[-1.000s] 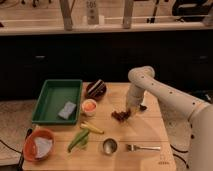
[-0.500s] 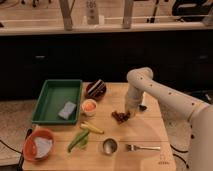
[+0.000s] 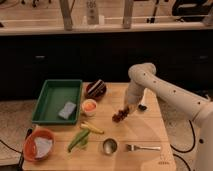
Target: Place grapes in table surface
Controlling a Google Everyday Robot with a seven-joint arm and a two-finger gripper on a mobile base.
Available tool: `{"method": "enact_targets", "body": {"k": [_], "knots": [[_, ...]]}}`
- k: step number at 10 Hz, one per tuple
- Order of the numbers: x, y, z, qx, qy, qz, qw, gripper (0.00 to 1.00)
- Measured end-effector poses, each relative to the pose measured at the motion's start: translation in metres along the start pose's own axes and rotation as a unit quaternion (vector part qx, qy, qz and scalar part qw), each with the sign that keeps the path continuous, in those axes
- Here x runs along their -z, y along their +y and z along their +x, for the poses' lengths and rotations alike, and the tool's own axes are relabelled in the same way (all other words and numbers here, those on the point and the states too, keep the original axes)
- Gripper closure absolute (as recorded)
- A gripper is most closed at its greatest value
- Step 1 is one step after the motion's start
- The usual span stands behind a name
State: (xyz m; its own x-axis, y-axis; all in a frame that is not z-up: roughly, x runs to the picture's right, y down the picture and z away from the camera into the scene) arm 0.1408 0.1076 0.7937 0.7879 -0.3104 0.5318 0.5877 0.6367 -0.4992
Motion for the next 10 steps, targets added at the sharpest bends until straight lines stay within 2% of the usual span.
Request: {"method": "enact_targets", "body": {"k": [2,4,6,10], "knots": [[0.023,-0.005,-0.005,0.015,-0.002,0.027,0.9995,1.0],[0.031,-0.006,-0.009,0.029,-0.005,0.038,0.9988,1.0],[0.037,-0.01,-0.016,0.048,-0.011,0.043,0.9979,1.0],[0.043,-0.003,-0.025,0.071,-0.022,0.032,0.9968,1.0]]}}
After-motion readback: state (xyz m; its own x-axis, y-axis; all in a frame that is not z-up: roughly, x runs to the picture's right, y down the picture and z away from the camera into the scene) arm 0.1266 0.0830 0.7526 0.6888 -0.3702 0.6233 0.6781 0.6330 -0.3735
